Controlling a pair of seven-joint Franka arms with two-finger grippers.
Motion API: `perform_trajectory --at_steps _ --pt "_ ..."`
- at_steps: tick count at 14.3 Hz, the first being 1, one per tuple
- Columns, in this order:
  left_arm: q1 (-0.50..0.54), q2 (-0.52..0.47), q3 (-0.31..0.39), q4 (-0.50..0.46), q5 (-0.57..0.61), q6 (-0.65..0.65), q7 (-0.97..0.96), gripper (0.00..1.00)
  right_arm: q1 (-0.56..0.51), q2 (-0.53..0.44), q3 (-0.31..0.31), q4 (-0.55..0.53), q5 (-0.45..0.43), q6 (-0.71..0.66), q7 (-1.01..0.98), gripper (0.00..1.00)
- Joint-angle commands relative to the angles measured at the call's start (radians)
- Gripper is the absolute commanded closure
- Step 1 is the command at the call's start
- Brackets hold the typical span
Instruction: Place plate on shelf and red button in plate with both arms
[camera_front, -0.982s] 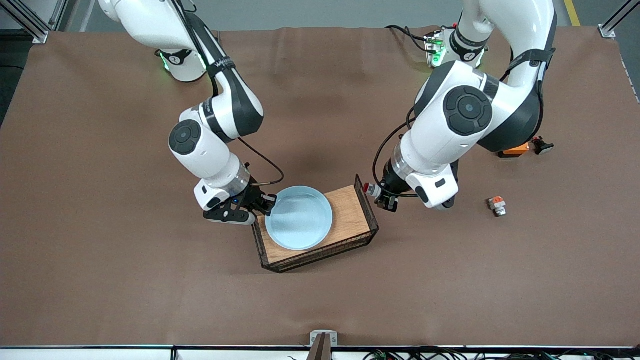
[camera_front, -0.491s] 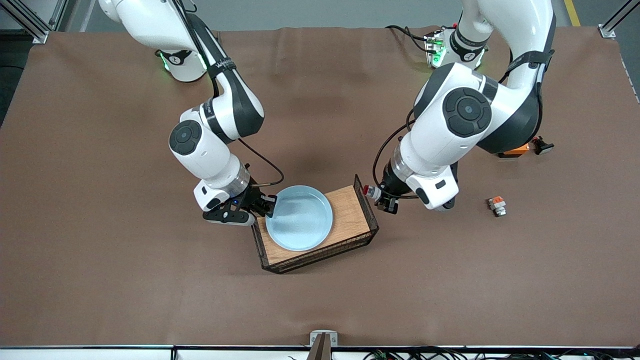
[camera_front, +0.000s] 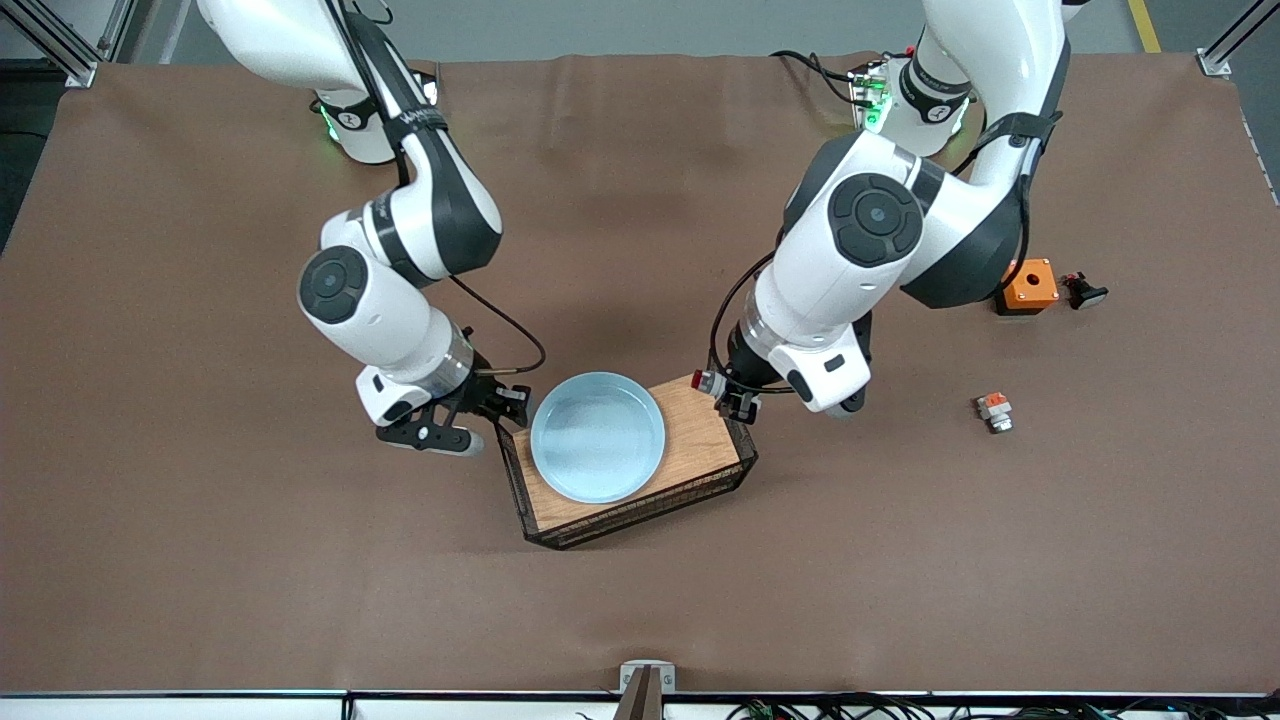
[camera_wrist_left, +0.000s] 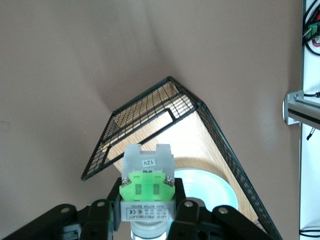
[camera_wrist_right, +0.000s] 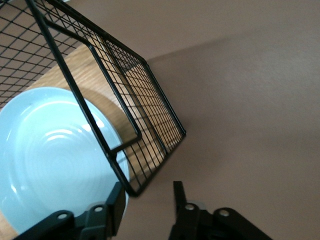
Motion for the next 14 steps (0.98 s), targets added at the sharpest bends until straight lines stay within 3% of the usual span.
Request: perform_trajectory --at_steps 1,2,4,6,7,14 --pt "-0.035 0.024 0.021 0.027 0.007 0.023 -0.021 0.99 -0.001 -0.062 -0.011 -0.013 -0.014 -0.088 0.022 0.34" --pt "-0.042 0.035 0.03 0.027 0.005 0.037 -0.021 0.99 -0.001 -0.082 -0.017 -0.013 -0.016 -0.131 0.021 0.0" --pt "-0.093 0.041 0.075 0.027 0.005 0.063 -0.021 0.99 -0.007 -0.114 -0.023 -0.007 -0.072 -0.212 0.019 0.0" --pt "-0.148 0.075 0.122 0.029 0.005 0.096 -0.021 0.99 -0.038 -0.148 -0.018 0.002 -0.225 -0.271 -0.018 0.0" --pt "-0.171 0.089 0.142 0.029 0.005 0.119 -0.021 0.99 -0.055 -0.162 -0.017 0.007 -0.258 -0.304 -0.076 0.0" --pt "-0.207 0.13 0.164 0.029 0.005 0.302 -0.017 0.99 -0.272 -0.254 -0.017 0.059 -0.278 -0.496 -0.572 0.0"
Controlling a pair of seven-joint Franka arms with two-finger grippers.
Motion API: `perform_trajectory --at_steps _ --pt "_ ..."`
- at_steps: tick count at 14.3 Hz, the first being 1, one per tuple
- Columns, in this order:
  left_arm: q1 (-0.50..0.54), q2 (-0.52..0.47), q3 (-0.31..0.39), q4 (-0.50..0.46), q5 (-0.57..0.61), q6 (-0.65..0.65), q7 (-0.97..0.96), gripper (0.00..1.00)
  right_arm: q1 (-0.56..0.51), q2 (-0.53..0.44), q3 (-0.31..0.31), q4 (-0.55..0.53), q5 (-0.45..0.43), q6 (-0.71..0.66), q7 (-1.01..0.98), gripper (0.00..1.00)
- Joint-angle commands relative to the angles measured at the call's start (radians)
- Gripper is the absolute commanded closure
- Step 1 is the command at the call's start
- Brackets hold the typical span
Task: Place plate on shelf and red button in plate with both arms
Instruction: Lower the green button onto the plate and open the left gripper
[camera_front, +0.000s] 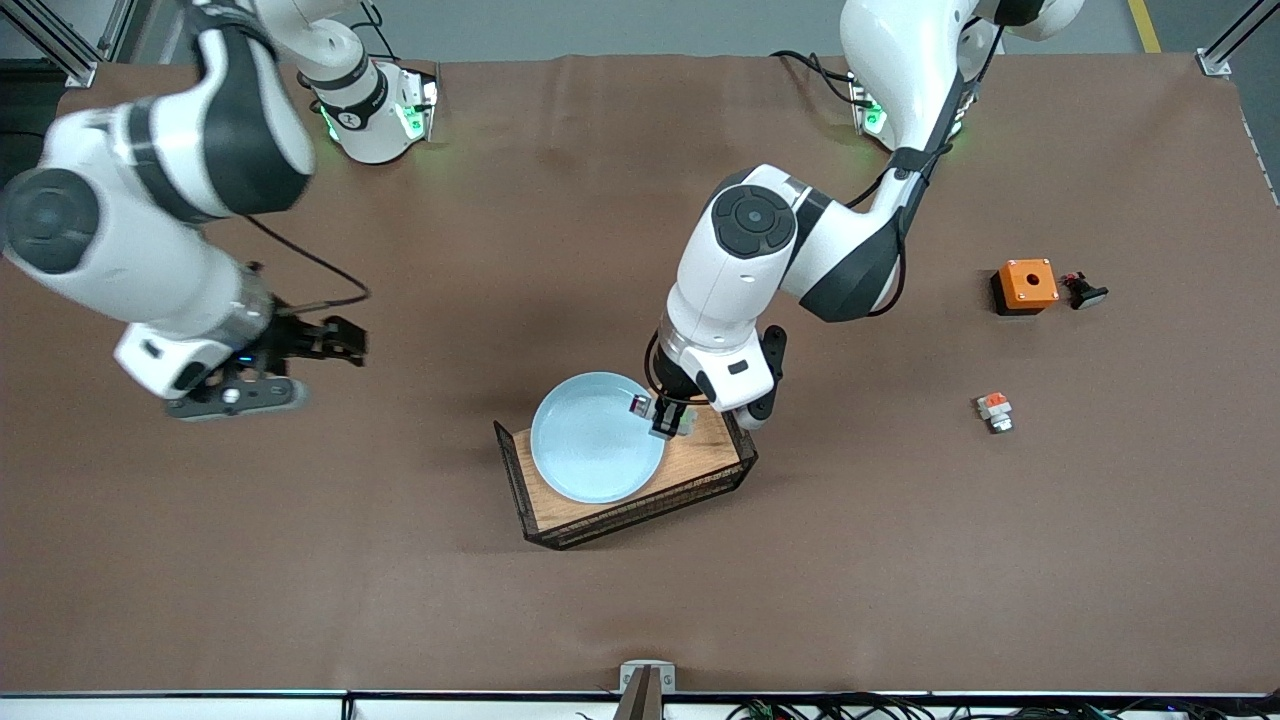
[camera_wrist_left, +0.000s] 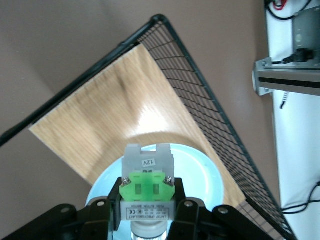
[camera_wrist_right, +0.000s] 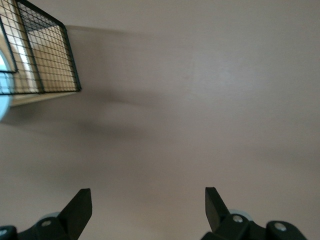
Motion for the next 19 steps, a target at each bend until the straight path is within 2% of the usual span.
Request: perform_trajectory --at_steps 1,5,10,14,17,19 --pt "-0.017 0.024 0.017 0.027 0.005 0.049 -0.014 0.99 -0.08 -0.048 0.018 -0.004 -0.031 -0.042 -0.157 0.0" --pt "-0.033 0.057 0.014 0.027 0.005 0.109 -0.008 0.99 -0.18 -0.093 0.027 -0.002 -0.097 -0.044 -0.373 0.0" --pt "-0.059 0.088 0.017 0.027 0.005 0.157 0.015 0.99 -0.309 -0.153 0.139 -0.005 -0.133 -0.107 -0.378 0.0" --pt "-0.071 0.12 0.017 0.027 0.005 0.18 0.029 0.98 -0.35 -0.219 0.14 -0.027 -0.134 -0.145 -0.383 0.0" --pt "-0.073 0.12 0.013 0.025 0.005 0.18 0.047 0.9 -0.365 -0.246 0.163 -0.028 -0.137 -0.159 -0.378 0.0" --pt "-0.074 0.12 0.013 0.025 0.005 0.18 0.052 0.83 -0.411 -0.252 0.221 -0.028 -0.172 -0.16 -0.378 0.0"
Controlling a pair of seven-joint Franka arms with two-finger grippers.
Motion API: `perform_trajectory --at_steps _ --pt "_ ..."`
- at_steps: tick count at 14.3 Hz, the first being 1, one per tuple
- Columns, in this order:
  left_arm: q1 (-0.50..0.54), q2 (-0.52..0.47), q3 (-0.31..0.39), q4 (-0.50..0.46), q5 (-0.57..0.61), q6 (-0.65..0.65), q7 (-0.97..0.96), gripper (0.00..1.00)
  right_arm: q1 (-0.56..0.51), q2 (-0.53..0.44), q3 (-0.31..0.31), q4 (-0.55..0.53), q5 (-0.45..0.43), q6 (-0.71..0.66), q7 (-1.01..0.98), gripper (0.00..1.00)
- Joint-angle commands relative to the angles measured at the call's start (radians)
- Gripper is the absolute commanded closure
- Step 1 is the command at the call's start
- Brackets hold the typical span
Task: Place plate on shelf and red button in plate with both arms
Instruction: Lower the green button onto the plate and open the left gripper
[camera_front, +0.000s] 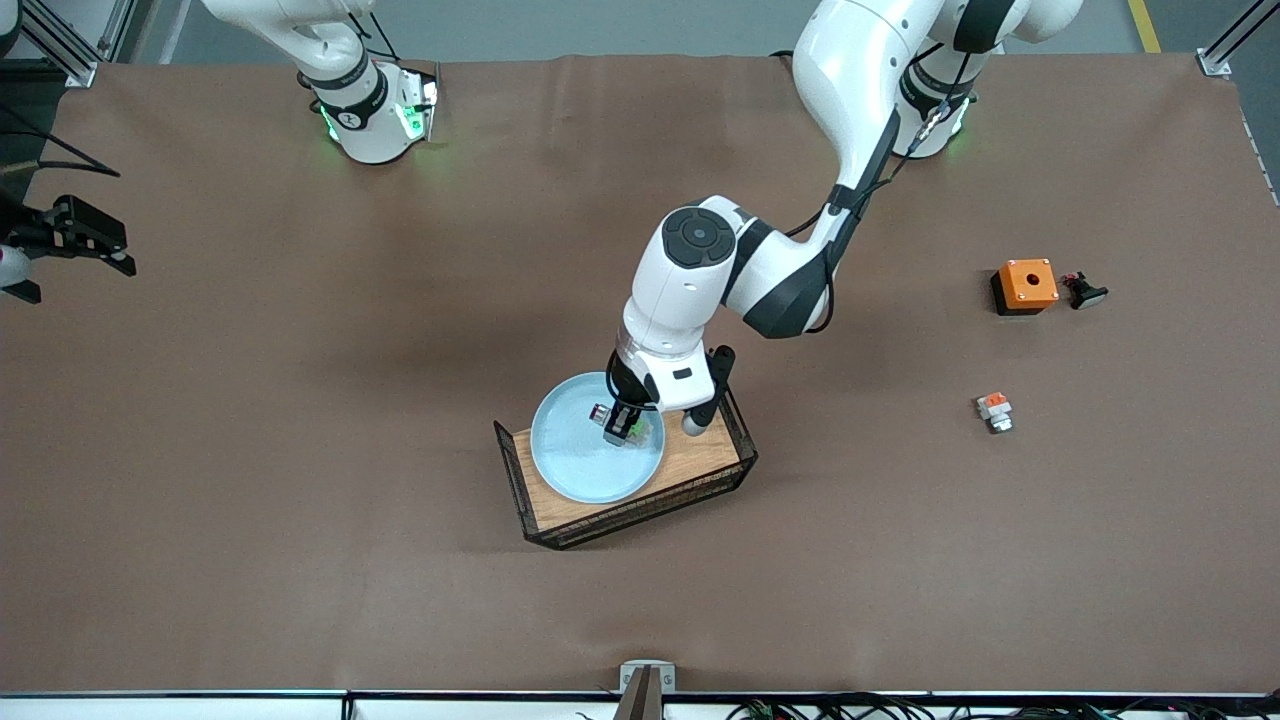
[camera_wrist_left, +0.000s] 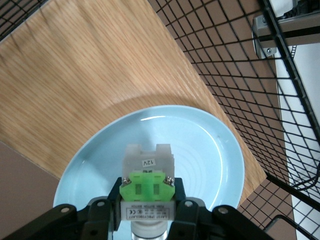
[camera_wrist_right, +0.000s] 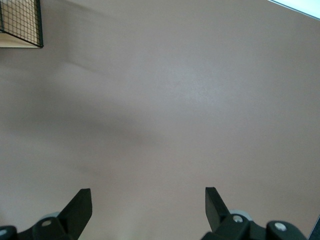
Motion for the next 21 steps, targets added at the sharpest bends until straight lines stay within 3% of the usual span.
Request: perform_trajectory --at_steps 1,5,6,7,8,12,15,19,21 --pt "-0.01 0.009 0.013 0.023 0.005 0.004 0.022 0.81 -0.084 -0.025 0.101 -0.023 -0.068 0.002 -0.004 0.0" --pt "-0.009 0.012 0.011 0.02 0.005 0.004 0.065 0.63 -0.142 -0.043 0.118 -0.035 -0.074 -0.007 0.053 0.0" --pt "-0.009 0.012 0.011 0.02 0.005 0.004 0.065 0.62 -0.139 -0.054 0.118 -0.034 -0.075 -0.049 0.077 0.0" --pt "-0.009 0.012 0.011 0.02 0.005 0.004 0.067 0.54 -0.134 -0.059 0.116 -0.031 -0.075 -0.088 0.105 0.0" --pt "-0.01 0.012 0.013 0.015 0.007 0.004 0.077 0.02 -0.131 -0.069 0.116 -0.032 -0.075 -0.098 0.125 0.0" --pt "-0.009 -0.006 0.011 0.015 0.01 -0.023 0.113 0.0 -0.121 -0.065 0.098 -0.015 -0.072 -0.121 0.128 0.0" --pt "0.011 -0.076 0.011 0.02 0.01 -0.207 0.126 0.0 -0.124 -0.06 0.1 -0.005 -0.062 -0.101 0.133 0.0" --pt "0.115 -0.247 0.008 0.018 -0.001 -0.567 0.458 0.0 -0.127 -0.06 0.1 -0.006 -0.06 -0.113 0.234 0.0" --pt "0.189 -0.31 0.011 0.014 -0.01 -0.628 0.63 0.0 -0.13 -0.06 0.098 -0.006 -0.06 -0.13 0.232 0.0"
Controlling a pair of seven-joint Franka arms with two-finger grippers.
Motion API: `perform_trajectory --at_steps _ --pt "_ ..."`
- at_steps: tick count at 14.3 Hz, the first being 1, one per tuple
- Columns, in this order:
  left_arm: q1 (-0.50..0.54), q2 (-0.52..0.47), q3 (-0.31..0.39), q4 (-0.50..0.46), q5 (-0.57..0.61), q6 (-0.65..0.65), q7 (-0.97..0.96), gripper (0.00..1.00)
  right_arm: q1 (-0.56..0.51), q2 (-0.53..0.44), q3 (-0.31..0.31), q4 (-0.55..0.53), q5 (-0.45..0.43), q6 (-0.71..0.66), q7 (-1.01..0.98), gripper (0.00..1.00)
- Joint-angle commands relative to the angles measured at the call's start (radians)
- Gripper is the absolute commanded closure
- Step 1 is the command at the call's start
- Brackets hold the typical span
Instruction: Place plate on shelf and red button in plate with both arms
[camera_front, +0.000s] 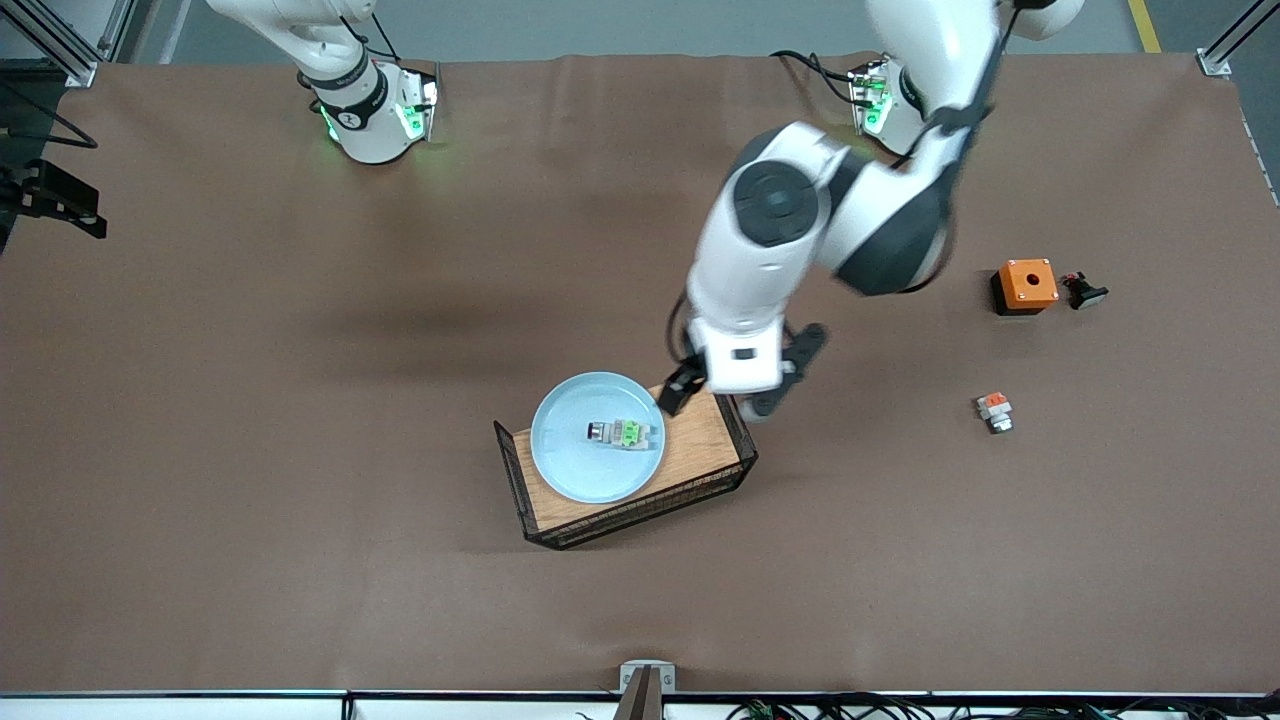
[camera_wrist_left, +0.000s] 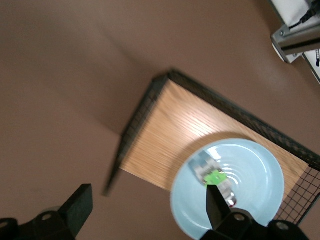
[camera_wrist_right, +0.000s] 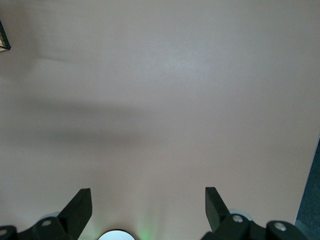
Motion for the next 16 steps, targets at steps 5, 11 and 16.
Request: perform_trajectory --at_steps 5,11,16 --pt "0.276 -0.147 -0.001 -0.064 -0.011 -0.189 0.55 0.0 -0.013 -0.01 0.007 0.0 0.002 -0.008 0.013 0.0" --pt "0.505 -0.156 -0.002 -0.079 -0.011 -0.261 1.091 0.0 -0.019 -0.01 0.006 0.0 0.02 0.006 0.01 0.0" --pt "0.536 -0.188 -0.002 -0.081 -0.004 -0.28 1.25 0.0 -0.01 -0.008 0.012 0.0 0.016 0.027 0.012 0.0"
